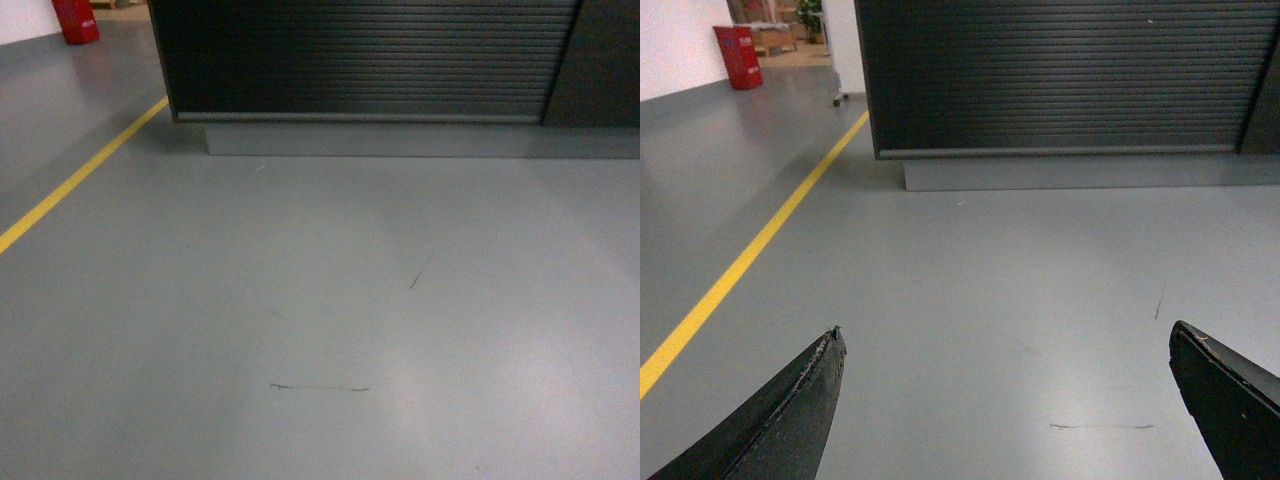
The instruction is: Place dark red mango on scale at checkout
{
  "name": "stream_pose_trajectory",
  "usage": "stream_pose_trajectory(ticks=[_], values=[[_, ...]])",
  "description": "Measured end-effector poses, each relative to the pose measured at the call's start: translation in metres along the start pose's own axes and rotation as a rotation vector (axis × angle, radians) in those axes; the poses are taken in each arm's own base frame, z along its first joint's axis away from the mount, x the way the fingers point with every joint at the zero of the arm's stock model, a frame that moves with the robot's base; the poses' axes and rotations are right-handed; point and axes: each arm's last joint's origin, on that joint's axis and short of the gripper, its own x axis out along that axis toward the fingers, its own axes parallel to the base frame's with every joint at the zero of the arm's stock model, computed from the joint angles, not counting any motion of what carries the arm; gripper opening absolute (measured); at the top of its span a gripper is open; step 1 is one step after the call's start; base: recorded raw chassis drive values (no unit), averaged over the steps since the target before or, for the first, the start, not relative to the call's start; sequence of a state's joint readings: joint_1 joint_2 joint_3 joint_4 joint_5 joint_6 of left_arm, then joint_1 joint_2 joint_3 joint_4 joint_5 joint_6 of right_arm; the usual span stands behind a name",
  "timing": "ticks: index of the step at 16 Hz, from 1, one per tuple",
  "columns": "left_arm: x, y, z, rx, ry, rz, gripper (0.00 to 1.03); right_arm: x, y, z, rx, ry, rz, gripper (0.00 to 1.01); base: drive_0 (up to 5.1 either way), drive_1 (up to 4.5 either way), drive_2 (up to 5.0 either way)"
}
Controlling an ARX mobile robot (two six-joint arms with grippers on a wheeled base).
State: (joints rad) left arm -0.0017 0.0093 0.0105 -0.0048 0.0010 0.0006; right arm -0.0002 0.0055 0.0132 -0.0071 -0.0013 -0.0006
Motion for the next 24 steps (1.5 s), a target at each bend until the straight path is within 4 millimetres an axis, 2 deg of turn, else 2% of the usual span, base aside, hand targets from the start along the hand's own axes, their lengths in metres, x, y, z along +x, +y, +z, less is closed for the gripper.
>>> stream_pose_trajectory(ticks=[24], values=[[0.0,0.0,0.0,0.0,0.0,-0.001,0.98,0.0,0.0,0.0004,0.0,-0.004,-0.001,0.98,0.0,4.11,-4.1]])
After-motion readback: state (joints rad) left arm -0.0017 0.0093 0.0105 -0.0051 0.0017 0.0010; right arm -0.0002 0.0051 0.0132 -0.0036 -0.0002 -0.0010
